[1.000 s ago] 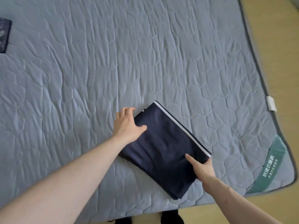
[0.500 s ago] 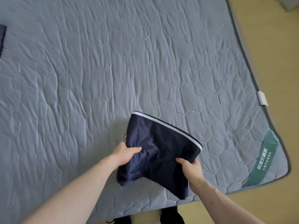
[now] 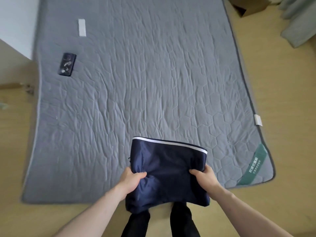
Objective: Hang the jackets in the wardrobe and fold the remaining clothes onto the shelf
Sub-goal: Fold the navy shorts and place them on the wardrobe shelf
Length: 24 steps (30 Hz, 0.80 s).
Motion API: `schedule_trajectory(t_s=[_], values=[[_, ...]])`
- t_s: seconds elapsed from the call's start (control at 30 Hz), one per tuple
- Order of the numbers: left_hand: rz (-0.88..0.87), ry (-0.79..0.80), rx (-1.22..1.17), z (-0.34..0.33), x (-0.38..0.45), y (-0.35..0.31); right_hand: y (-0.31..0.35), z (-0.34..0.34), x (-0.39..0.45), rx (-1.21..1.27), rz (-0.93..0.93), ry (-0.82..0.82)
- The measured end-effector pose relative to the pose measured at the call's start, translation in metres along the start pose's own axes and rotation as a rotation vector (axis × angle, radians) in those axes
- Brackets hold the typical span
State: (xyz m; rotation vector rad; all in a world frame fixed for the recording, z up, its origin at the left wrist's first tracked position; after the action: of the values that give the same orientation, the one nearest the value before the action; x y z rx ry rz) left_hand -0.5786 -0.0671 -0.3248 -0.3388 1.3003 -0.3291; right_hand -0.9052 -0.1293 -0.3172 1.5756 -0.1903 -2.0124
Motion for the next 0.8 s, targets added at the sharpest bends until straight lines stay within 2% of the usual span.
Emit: schedule_trajectory(t_s=[0.2, 0.47, 0.63, 0.8], values=[[-0.208, -0.066, 0.031, 0.058, -0.124, -0.058, 0.064, 0.011, -0.115, -0.052, 0.132, 0.045], [-0.451, -0.323, -0.232, 0.137, -0.284, -0.079, 0.179, 0.004, -0.223, -0.206, 0.434, 0.158], [-0.641, -0.489, -0.294, 0.193, -0.368, -0.069, 0.248, -0.048, -0.279, -0.375, 0.628, 0.312], [-0.662, -0.641, -0.357, 0.255, -0.426, -0.028, 0.295, -0.134, -0.345, -0.488, 0.797, 0.434]])
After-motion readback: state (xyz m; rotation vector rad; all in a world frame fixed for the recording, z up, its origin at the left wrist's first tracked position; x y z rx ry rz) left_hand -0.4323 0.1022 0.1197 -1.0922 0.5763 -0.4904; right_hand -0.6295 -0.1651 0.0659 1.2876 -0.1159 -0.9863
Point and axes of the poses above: each hand's wrist, its own x-axis towards the middle knuckle, its own z-axis out of the back of the hand, y = z × x, the point moved 10 cm from there along x, towards the middle knuckle, and after that the axes turned 3 degrees about -x, right-handed, at the moved point
